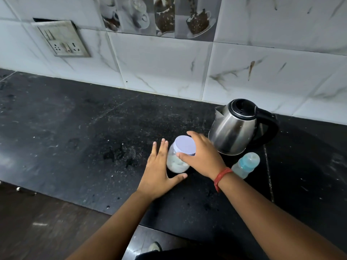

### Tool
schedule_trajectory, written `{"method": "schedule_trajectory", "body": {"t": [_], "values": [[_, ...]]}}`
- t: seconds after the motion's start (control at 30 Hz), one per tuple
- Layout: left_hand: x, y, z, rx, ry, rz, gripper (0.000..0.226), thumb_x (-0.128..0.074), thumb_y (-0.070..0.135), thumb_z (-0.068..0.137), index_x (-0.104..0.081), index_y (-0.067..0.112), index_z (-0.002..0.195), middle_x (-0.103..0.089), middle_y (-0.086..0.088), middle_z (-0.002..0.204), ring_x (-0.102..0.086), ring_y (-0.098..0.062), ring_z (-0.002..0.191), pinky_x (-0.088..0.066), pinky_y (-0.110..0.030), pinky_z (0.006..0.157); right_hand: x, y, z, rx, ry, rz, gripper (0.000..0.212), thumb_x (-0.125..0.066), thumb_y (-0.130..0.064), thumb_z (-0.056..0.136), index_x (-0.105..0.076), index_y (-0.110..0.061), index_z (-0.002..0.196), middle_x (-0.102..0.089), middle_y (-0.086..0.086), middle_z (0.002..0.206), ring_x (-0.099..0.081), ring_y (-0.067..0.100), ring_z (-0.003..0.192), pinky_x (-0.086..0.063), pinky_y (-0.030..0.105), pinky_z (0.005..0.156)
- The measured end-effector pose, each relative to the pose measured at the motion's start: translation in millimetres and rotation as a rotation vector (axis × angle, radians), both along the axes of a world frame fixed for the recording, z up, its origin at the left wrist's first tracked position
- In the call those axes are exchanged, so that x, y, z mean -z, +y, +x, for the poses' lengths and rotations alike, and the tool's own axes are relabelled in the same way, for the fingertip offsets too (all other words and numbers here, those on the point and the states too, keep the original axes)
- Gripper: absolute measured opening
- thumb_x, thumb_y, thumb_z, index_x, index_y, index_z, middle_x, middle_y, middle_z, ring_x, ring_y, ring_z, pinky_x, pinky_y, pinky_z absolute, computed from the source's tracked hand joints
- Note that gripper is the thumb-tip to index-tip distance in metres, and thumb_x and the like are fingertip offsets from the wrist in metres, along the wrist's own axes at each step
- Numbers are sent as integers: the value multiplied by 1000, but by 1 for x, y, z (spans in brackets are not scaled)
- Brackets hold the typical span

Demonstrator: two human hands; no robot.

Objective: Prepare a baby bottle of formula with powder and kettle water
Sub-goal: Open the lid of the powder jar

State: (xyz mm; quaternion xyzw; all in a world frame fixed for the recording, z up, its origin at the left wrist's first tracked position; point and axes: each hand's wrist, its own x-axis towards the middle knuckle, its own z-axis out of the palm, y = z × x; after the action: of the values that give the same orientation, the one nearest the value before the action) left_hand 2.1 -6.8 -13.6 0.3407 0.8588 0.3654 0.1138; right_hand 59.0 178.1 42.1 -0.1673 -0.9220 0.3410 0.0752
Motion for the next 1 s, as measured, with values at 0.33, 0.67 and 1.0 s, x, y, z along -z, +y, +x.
{"method": "schedule_trajectory", "body": {"t": [0.33, 0.67, 1.0], "values": [[-9, 12, 21, 171, 105, 30, 104, -77, 65, 72, -29, 19, 152, -38, 7, 143, -58, -13, 116, -58, -33, 86, -7, 12, 51, -77, -247, -4, 77, -40, -85, 76, -43, -40, 138, -53, -12, 138, -56, 16, 123, -48, 41, 102], [-57, 37, 29, 309, -307, 53, 84, -88, 42, 60, -39, 57, 126, -64, 19, 115, -66, -3, 102, -58, -32, 85, -10, 28, 74, 23, 49, -119, 49, -51, -67, 79, -60, -21, 95, -64, -8, 86, -62, 12, 81, -52, 42, 76], [-85, 52, 13, 506, -702, 151, 87, -86, 5, 69, -44, 18, 144, -65, -15, 126, -67, -28, 113, -57, -44, 94, -32, 48, 77, -170, 310, -176, 54, -57, -51, 82, -63, -8, 113, -66, 0, 101, -64, 17, 95, -53, 42, 83]]}}
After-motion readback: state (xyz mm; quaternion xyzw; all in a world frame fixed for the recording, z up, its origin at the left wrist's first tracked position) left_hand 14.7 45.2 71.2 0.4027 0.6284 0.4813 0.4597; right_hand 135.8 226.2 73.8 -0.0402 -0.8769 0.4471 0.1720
